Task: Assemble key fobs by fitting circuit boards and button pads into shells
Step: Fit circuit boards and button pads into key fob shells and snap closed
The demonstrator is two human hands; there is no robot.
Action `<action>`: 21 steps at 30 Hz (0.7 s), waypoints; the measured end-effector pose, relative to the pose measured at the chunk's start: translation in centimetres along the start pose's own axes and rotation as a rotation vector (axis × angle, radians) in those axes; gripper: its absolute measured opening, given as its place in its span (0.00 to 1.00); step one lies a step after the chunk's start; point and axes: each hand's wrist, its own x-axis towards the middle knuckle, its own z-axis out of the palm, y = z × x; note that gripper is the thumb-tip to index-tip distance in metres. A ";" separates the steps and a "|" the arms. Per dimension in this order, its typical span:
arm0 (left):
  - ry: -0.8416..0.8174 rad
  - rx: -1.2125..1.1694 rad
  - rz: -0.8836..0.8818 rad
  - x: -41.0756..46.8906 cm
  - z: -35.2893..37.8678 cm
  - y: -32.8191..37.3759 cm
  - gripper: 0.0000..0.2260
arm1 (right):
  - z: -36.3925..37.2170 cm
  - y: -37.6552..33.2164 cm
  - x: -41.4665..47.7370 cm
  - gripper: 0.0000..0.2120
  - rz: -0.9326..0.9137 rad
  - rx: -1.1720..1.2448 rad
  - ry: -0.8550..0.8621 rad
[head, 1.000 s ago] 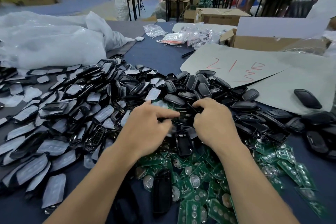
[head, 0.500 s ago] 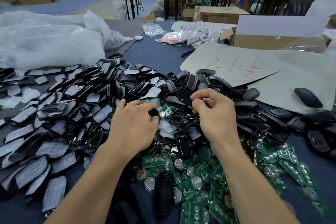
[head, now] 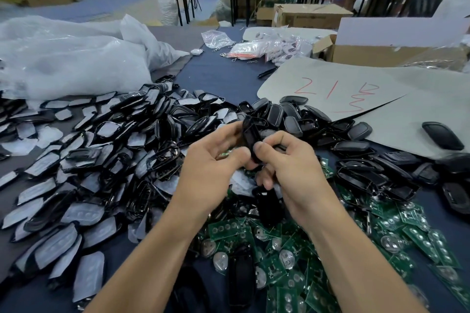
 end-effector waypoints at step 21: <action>0.323 -0.068 -0.227 0.8 -3.2 -1.2 0.08 | 1.3 0.2 1.6 0.11 -0.487 -1.310 0.039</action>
